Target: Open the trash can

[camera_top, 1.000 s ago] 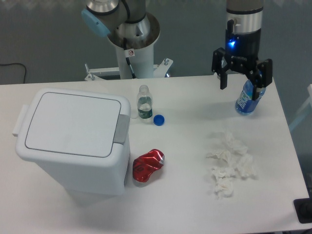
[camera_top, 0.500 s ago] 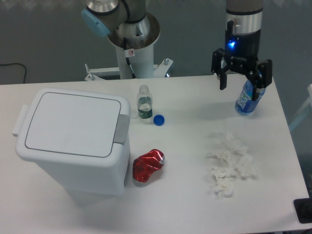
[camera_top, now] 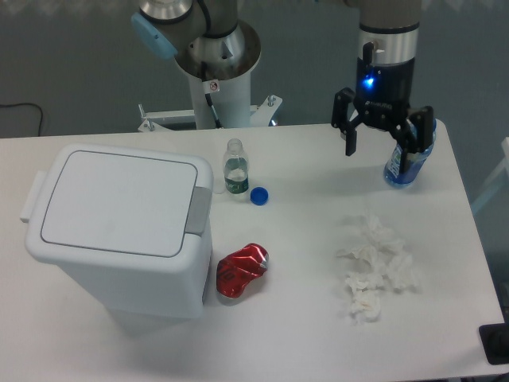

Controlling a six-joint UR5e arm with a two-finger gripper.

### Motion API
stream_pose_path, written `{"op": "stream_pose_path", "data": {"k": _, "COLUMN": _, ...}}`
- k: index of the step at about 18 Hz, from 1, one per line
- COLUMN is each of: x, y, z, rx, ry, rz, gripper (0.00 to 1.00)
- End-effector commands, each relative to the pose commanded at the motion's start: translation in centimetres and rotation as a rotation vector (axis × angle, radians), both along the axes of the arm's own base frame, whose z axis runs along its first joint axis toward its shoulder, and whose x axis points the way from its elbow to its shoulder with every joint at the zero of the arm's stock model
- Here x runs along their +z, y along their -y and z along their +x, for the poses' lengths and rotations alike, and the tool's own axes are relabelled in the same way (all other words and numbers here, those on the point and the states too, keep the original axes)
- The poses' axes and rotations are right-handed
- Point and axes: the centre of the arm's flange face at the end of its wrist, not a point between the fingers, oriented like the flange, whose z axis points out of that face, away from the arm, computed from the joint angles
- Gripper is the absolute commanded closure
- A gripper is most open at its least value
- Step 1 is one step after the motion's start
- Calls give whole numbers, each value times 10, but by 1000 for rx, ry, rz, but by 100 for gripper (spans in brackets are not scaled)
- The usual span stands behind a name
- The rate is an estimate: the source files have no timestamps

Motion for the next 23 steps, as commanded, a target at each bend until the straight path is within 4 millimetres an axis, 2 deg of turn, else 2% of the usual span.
{"op": "stream_pose_path", "data": {"k": 3, "x": 1, "y": -9, "z": 0, "rx": 49, "ry": 68, "rz": 87, "gripper": 0}}
{"op": "stream_pose_path", "data": {"k": 8, "x": 16, "y": -30, "z": 0, "rx": 124, "ry": 175, "rz": 225, "gripper": 0}}
{"op": "stream_pose_path", "data": {"k": 12, "x": 23, "y": -58, "z": 18, "rx": 137, "ry": 216, "rz": 249, "gripper": 0}}
{"op": "stream_pose_path", "data": {"k": 16, "x": 38, "y": -86, "z": 30, "rx": 184, "ry": 283, "rz": 306, "gripper": 0}}
{"op": "stream_pose_path", "data": {"k": 20, "x": 48, "y": -94, "z": 41, "rx": 231, "ry": 378, "rz": 386, "gripper": 0}}
{"op": "stream_pose_path", "data": {"k": 23, "x": 49, "y": -104, "z": 56, "rx": 234, "ry": 406, "rz": 388, "gripper": 0}}
